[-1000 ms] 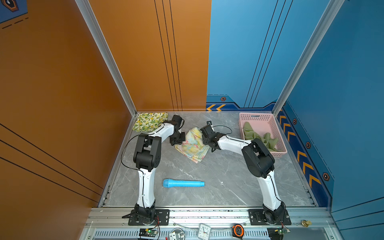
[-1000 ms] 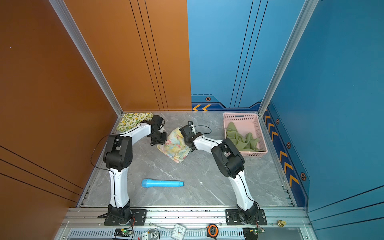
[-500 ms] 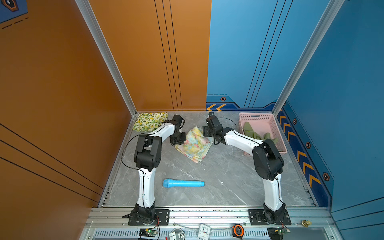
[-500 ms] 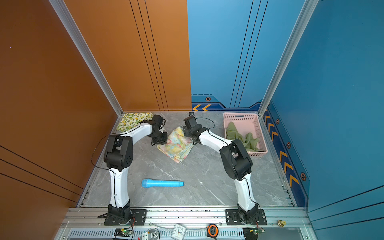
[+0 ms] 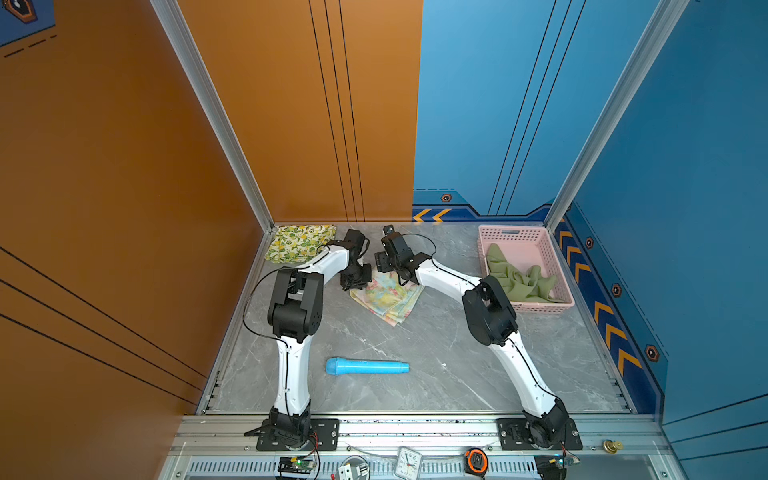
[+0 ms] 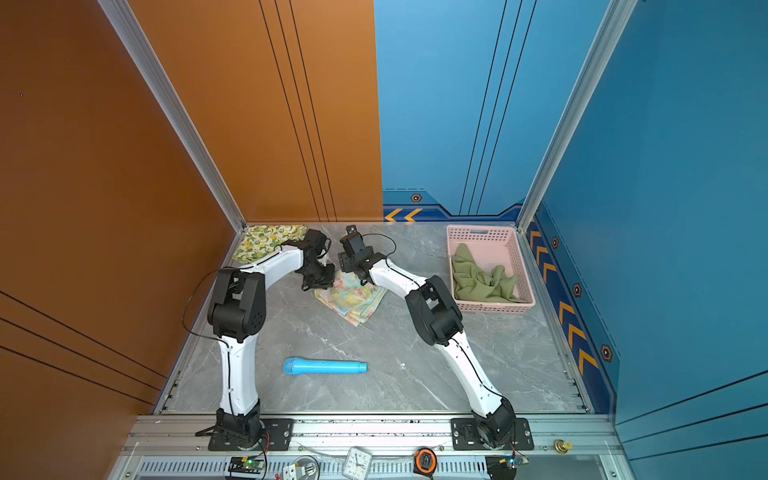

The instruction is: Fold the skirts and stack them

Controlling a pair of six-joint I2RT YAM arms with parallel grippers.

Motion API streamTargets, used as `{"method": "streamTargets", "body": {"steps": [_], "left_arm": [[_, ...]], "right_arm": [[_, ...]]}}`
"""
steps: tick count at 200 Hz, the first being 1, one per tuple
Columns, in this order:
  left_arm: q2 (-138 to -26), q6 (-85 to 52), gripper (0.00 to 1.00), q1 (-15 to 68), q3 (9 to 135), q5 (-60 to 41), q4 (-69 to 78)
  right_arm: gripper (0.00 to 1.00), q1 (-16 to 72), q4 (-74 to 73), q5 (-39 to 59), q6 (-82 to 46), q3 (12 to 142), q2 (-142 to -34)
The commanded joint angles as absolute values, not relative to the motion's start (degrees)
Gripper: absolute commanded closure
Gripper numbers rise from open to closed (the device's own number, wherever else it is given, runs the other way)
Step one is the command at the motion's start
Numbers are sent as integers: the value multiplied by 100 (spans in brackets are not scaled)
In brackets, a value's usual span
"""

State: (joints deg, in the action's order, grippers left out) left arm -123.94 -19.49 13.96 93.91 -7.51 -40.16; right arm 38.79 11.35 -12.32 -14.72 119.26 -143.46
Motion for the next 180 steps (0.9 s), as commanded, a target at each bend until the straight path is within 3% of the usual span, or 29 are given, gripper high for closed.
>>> {"method": "streamTargets", "body": {"steps": [1, 92, 107, 129, 147, 180], "left_arm": [[-12762, -1951, 82, 1396, 9132, -678, -4280], [-12876, -1977, 82, 1398, 9139, -706, -4279], [-12831, -1993, 74, 1415, 9183, -751, -4282], [-12661, -2012, 50, 1479, 9274, -822, -4272], [-12449, -2005, 36, 1602, 9389, -805, -4271], [-12142, -1670, 33, 2050, 9651, -605, -4262]], "right_arm": [[23, 3627, 1500, -1694, -1365, 12157, -14397], [23, 2634, 1262, -1578, -1590, 10732, -13249], [23, 2572, 1262, -1369, -1655, 10472, -13000], [23, 2457, 1289, -794, -1978, 9952, -12586], [24, 2379, 1361, -528, -2337, 9529, -12209], [30, 2226, 1443, -139, -3190, 8654, -11476]]}}
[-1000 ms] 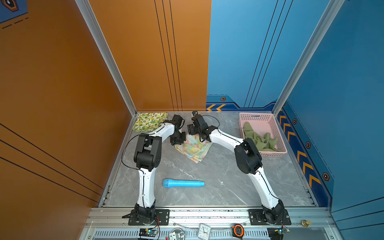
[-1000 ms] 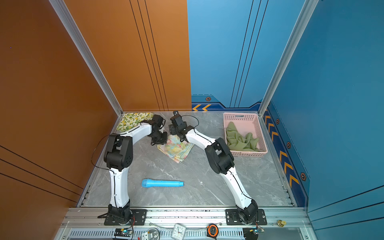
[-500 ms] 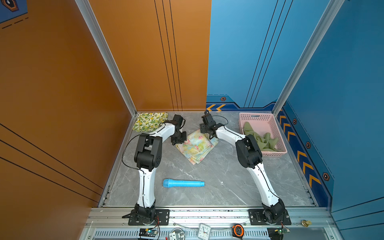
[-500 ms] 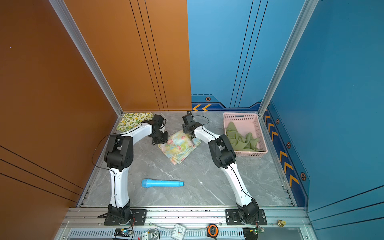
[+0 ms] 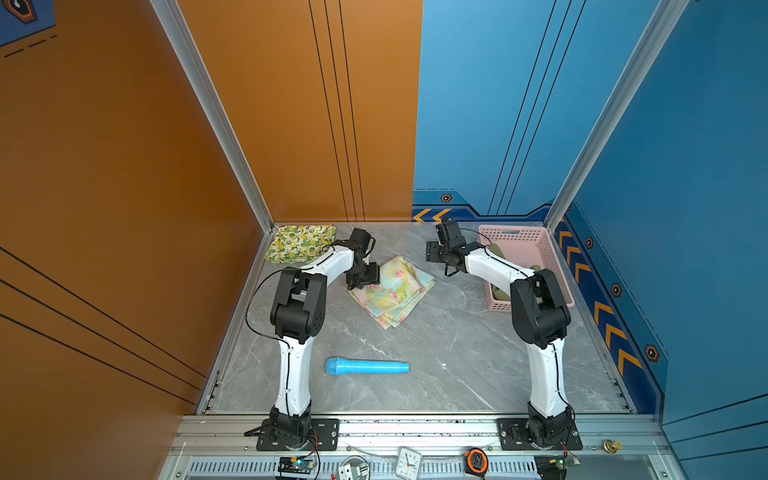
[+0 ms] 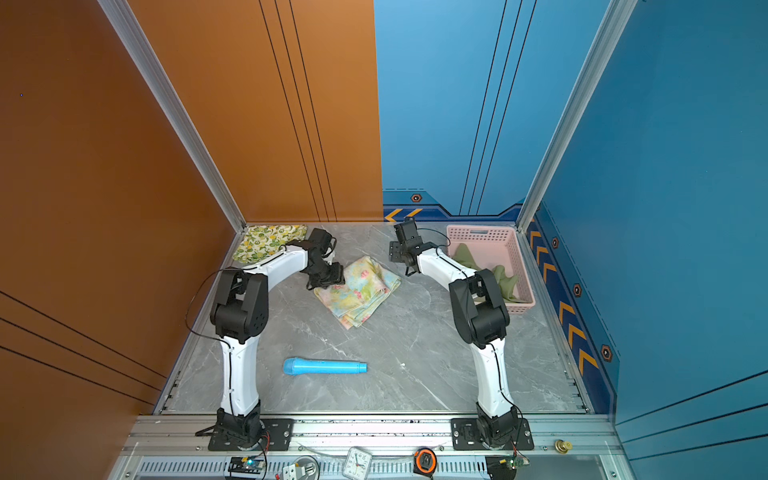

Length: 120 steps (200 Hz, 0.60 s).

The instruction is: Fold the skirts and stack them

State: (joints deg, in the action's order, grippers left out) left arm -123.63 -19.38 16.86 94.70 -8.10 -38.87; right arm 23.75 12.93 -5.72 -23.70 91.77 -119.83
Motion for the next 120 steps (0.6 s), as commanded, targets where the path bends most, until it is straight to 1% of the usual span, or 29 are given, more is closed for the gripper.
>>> {"method": "streamTargets", "body": {"steps": [1, 34, 59, 73, 90, 120], "left_arm": [[-12140, -1657, 33, 2071, 9659, -597, -4258], [-11943, -1063, 33, 2702, 9699, -321, -4250], [-11750, -741, 33, 3135, 9576, 116, -4194], [-11632, -656, 32, 3276, 9442, 182, -4088], [-11535, -624, 32, 3341, 9282, 235, -3988], [-11496, -643, 31, 3298, 9127, 203, -3928]], "right_arm": [[30, 2225, 1442, -135, -3221, 8629, -11455], [33, 2224, 1403, 104, -4104, 7779, -10917], [36, 2256, 955, 323, -4738, 7046, -10595], [37, 2280, 710, 400, -5010, 6702, -10473], [38, 2349, 554, 360, -5149, 6424, -10389], [39, 2501, 725, 197, -4944, 6451, -10470]]}}
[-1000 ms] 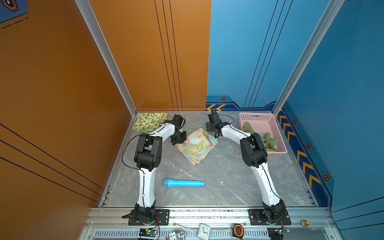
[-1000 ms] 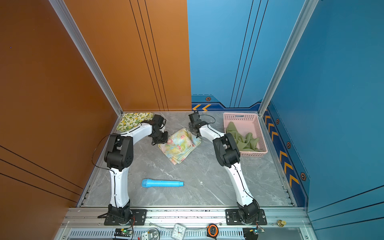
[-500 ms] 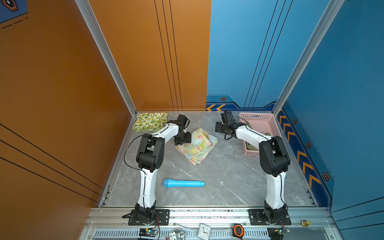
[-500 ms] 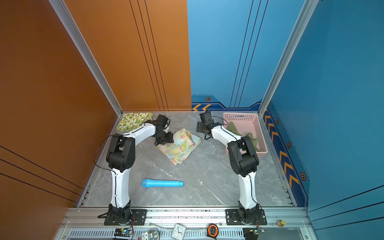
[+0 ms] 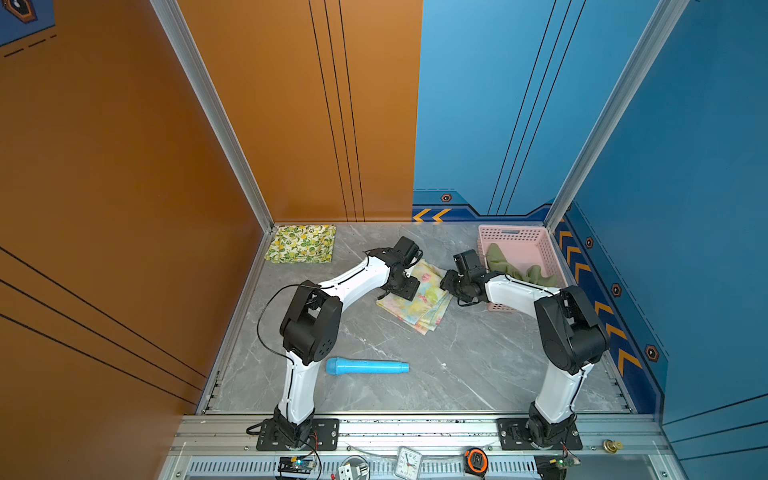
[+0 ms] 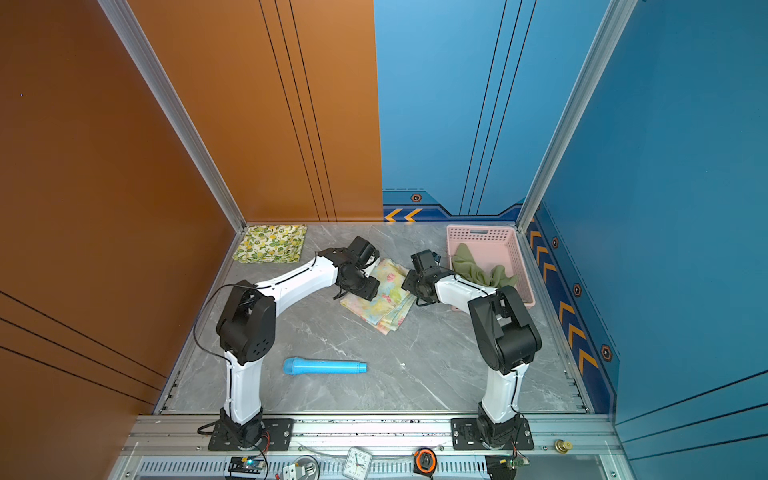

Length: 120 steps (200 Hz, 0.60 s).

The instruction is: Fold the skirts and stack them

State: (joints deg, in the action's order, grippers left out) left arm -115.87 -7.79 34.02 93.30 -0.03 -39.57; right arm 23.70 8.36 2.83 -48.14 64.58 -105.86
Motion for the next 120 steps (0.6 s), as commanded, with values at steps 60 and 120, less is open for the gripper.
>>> {"method": "streamTargets", "body": {"steps": [60, 120], "left_arm": [[-11098, -1067, 31, 2651, 8746, 83, -3892], [-10613, -1224, 30, 2118, 8310, 184, -3797]], "right_arm": [[43, 2856, 597, 293, -4772, 7258, -11242], [34, 3205, 757, 792, -4352, 8918, -12348]]}}
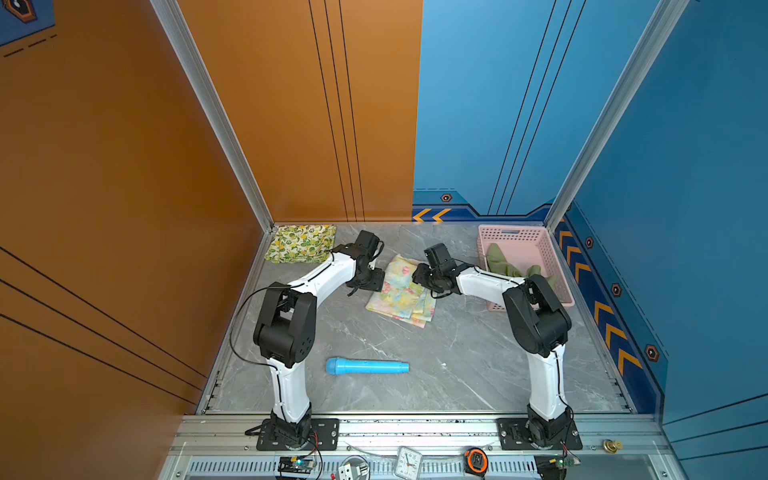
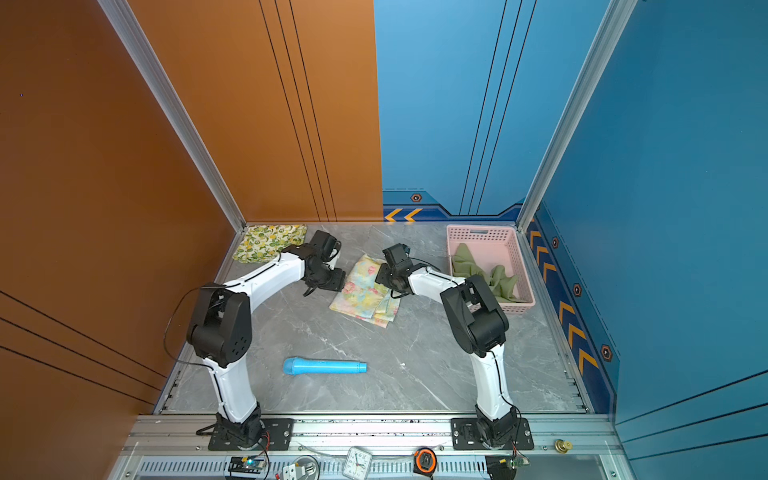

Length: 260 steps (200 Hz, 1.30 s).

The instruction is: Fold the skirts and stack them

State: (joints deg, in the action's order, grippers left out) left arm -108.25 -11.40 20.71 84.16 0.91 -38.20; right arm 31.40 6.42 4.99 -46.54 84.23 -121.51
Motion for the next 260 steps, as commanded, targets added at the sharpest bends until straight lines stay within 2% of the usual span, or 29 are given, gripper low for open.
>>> {"method": "streamTargets", "body": {"steps": [1, 29, 49, 81, 124, 209, 240, 260], "left_arm": [[-10611, -1223, 30, 2114, 8312, 189, -3797], [-10665, -1140, 29, 2232, 8370, 139, -3779], [-10802, -1040, 29, 2451, 8482, 141, -3738], [-11159, -873, 29, 2951, 8810, 206, -3720], [-11688, -892, 29, 3391, 9300, 247, -3727], [-12579, -1184, 30, 3537, 10031, 412, -3974], [-12758, -1235, 39, 3551, 10124, 430, -3973], [-12835, -1248, 53, 3542, 10149, 422, -3965]], "right_arm": [[34, 3202, 765, 792, -4338, 8928, -12348], [25, 2974, 905, 815, -4070, 8729, -11936], [24, 2711, 898, 873, -3999, 8246, -11339], [31, 2377, 794, 801, -4147, 7436, -10724], [42, 2293, 567, 975, -4367, 6907, -10678], [45, 2559, 276, 1099, -4583, 6804, -10987], [48, 2669, 180, 1035, -4705, 6839, -11143], [51, 2702, 72, 1029, -4804, 6832, -11239]]}}
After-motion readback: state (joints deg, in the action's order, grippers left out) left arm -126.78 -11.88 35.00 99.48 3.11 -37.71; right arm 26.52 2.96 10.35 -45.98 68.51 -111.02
